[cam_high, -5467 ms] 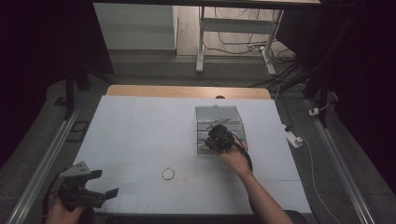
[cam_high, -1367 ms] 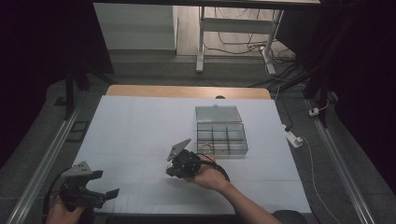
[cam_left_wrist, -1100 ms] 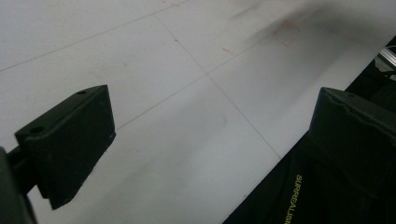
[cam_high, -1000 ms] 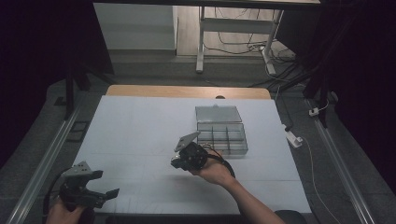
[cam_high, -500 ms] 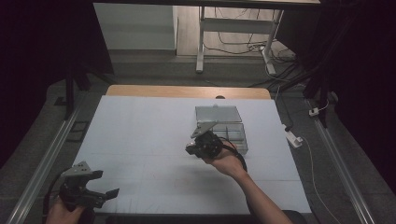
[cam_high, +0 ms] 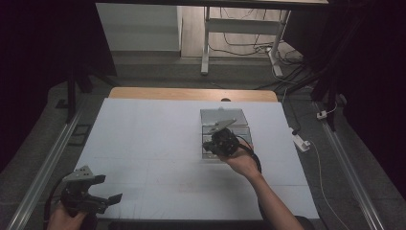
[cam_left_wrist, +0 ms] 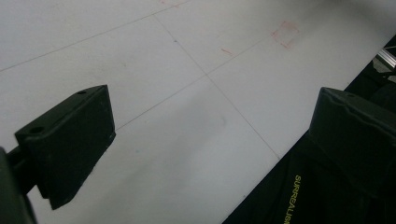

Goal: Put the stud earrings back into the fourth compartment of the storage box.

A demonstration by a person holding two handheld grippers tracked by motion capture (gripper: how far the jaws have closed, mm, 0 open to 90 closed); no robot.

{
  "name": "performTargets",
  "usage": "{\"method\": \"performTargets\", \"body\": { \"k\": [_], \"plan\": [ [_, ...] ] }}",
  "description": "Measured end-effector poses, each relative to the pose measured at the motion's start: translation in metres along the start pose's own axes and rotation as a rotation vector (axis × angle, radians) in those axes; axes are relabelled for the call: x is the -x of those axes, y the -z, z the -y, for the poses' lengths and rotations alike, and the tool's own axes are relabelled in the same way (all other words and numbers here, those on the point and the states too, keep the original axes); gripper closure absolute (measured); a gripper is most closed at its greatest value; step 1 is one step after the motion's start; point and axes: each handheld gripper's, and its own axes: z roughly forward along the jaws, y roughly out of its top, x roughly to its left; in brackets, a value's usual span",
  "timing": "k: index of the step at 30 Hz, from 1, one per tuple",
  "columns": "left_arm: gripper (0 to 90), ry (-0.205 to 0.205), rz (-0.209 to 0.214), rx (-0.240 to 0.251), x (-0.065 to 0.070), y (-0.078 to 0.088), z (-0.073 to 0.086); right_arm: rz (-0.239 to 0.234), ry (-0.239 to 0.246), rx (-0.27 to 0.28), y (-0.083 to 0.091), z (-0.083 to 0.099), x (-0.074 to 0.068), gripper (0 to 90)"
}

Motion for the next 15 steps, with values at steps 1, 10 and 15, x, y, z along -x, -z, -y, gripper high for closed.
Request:
{"method": "performTargets", "body": {
  "k": [1, 10, 15],
  "plan": [
    [0.3, 0.0, 0.0, 0.0, 0.0, 0.0, 0.0, 0.005, -0.003, 0.0, 0.0, 0.001, 0.002, 87.6],
    [0.4, 0.001, -0.001, -0.001, 0.0, 0.0, 0.0, 0.032, -0.016, -0.025, -0.009, 0.009, 0.008, 87.4],
    [0.4, 0.002, 0.001, -0.001, 0.0, 0.0, 0.0, 0.035, -0.014, -0.036, -0.018, 0.012, 0.01, 87.4]
  ]
}}
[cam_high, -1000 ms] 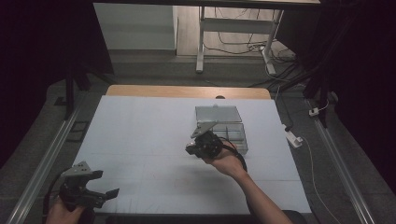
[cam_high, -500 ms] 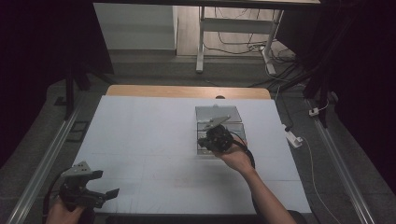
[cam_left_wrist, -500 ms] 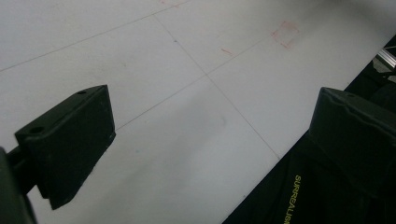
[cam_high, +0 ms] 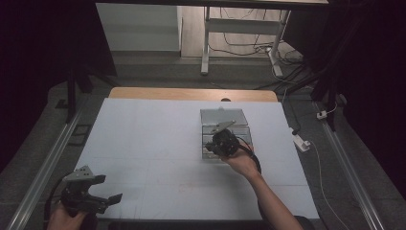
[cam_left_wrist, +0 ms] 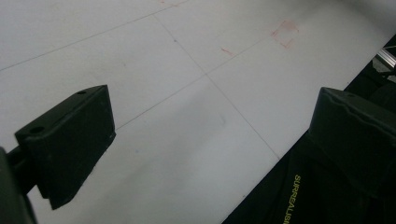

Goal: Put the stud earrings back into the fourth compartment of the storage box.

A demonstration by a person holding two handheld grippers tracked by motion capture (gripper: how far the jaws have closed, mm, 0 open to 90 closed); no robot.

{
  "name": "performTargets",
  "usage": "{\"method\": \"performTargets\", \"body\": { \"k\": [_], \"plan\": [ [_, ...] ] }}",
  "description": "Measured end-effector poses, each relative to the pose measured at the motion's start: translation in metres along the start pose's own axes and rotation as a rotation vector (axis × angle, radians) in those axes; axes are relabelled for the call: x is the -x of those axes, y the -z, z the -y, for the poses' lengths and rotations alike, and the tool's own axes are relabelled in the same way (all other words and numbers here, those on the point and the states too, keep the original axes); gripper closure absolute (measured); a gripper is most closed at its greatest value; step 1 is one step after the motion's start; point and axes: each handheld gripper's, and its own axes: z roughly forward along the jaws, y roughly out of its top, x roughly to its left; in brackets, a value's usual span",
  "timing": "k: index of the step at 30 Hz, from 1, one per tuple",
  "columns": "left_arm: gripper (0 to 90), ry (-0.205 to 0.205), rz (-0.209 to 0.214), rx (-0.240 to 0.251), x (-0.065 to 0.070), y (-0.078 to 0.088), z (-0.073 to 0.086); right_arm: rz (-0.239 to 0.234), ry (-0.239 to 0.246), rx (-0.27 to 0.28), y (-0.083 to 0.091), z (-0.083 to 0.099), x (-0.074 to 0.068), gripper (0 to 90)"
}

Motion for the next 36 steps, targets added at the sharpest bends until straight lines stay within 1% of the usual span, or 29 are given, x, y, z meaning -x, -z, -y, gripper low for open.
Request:
{"method": "performTargets", "body": {
  "k": [8, 13, 15, 18, 21, 23, 27, 29, 30, 32, 36],
  "plan": [
    [0.4, 0.0, 0.001, 0.0, 0.0, 0.0, 0.0, 0.003, 0.001, -0.028, -0.012, 0.003, -0.003, 87.2],
    [0.4, -0.001, 0.001, -0.001, 0.0, 0.0, 0.0, 0.01, 0.0, -0.038, -0.016, 0.005, -0.002, 86.3],
    [0.4, -0.001, 0.001, -0.001, 0.0, 0.0, 0.0, 0.013, -0.001, -0.035, -0.016, 0.005, -0.001, 86.2],
    [0.4, -0.001, 0.001, -0.001, 0.0, 0.0, 0.0, 0.016, -0.007, -0.018, -0.012, 0.004, 0.0, 85.7],
    [0.4, -0.002, 0.0, -0.001, 0.0, 0.0, 0.0, 0.018, -0.019, 0.006, -0.007, 0.003, 0.001, 82.7],
    [0.4, -0.002, 0.0, -0.001, 0.0, 0.0, 0.0, 0.019, -0.027, 0.01, -0.005, 0.003, 0.003, 80.7],
    [0.4, -0.003, 0.0, -0.001, 0.0, 0.0, 0.0, 0.017, -0.047, 0.015, -0.001, 0.003, 0.003, 72.8],
    [0.4, -0.002, 0.0, 0.0, 0.0, 0.0, 0.0, 0.015, -0.054, 0.026, 0.002, 0.002, 0.003, 66.4],
    [0.4, -0.003, 0.001, 0.0, 0.0, 0.0, 0.0, 0.014, -0.057, 0.024, 0.004, 0.002, 0.003, 63.6],
    [0.4, -0.003, 0.0, 0.0, 0.0, 0.0, 0.0, 0.008, -0.079, 0.035, 0.007, 0.001, 0.002, 58.1],
    [0.4, -0.003, 0.0, 0.001, 0.0, 0.0, 0.0, -0.01, -0.1, 0.039, 0.013, 0.001, -0.002, 47.5]
  ]
}}
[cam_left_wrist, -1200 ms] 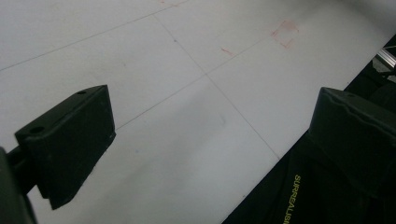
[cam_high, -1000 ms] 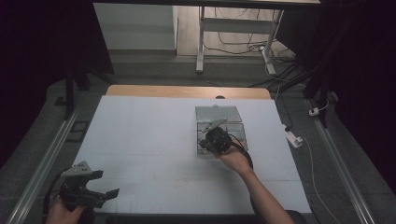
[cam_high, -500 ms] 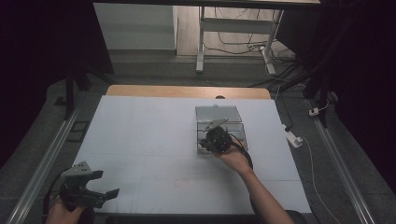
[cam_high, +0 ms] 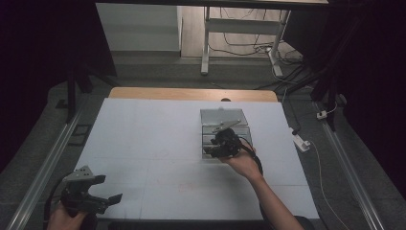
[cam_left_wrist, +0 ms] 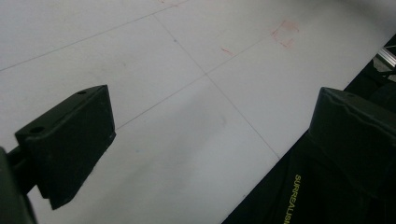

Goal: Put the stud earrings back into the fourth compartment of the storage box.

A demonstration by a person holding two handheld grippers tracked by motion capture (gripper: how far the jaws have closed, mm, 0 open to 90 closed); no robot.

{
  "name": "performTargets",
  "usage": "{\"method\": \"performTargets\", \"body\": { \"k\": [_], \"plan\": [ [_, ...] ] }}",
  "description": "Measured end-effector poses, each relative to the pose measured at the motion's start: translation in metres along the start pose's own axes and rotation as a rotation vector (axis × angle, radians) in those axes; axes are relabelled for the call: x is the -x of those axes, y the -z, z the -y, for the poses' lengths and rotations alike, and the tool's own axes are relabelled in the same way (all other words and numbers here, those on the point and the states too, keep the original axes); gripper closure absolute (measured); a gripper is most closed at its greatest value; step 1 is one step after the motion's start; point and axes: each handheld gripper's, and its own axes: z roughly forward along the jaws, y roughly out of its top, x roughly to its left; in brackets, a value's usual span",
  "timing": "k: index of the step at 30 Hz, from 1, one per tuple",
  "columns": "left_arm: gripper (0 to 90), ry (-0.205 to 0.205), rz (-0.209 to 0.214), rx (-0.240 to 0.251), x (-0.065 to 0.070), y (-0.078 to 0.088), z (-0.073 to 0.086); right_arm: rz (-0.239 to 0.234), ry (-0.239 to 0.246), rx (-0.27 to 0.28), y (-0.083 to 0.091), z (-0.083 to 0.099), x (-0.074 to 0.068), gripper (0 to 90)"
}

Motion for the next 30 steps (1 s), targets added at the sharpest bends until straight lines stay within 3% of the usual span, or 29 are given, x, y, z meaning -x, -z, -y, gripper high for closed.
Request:
{"method": "performTargets", "body": {
  "k": [12, 30],
  "plan": [
    [0.4, 0.002, 0.0, 0.001, 0.0, -0.001, -0.001, -0.03, -0.047, 0.042, 0.017, 0.002, -0.01, 28.5],
    [0.4, 0.005, -0.002, -0.004, 0.0, -0.001, -0.001, -0.024, -0.079, 0.062, 0.04, 0.018, -0.015, 10.7]
  ]
}}
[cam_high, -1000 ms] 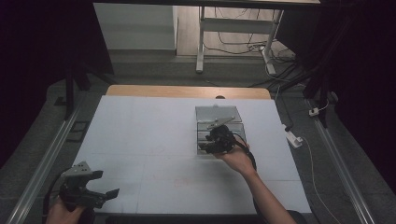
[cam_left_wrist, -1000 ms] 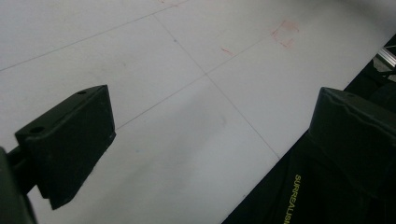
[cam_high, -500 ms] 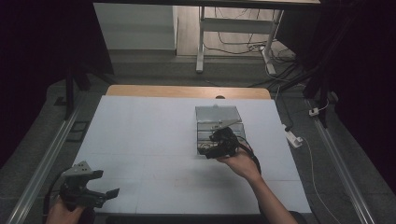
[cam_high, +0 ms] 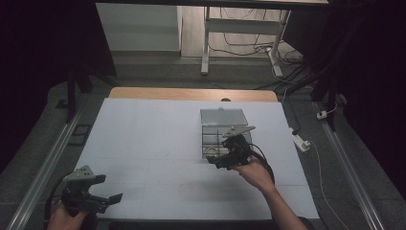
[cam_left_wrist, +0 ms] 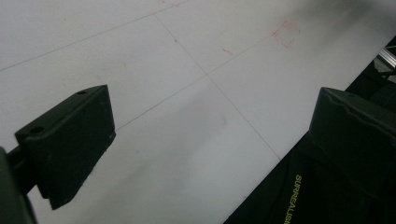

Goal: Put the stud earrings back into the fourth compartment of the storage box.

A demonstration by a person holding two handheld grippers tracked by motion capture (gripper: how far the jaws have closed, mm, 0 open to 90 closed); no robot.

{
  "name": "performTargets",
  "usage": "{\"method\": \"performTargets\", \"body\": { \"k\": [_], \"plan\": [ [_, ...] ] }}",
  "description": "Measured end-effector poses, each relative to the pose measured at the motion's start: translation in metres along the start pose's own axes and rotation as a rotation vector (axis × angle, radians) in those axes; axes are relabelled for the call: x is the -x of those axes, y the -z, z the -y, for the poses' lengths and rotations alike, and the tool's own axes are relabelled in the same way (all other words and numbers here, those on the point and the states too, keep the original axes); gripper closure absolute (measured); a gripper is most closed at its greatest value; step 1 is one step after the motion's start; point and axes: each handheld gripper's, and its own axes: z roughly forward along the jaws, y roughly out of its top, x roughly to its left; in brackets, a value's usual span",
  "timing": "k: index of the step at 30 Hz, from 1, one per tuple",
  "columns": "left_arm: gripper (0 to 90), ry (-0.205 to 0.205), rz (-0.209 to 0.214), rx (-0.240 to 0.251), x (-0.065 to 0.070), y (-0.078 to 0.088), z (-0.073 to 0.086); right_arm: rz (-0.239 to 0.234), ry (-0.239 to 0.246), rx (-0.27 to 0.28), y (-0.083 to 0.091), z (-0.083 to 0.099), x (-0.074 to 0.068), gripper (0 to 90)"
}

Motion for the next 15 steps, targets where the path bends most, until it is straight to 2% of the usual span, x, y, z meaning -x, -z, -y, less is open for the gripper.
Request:
{"method": "performTargets", "body": {
  "k": [15],
  "plan": [
    [0.4, 0.003, -0.001, -0.003, 0.0, 0.0, 0.0, 0.044, 0.019, -0.006, 0.032, 0.024, -0.006, 1.0]
  ]
}}
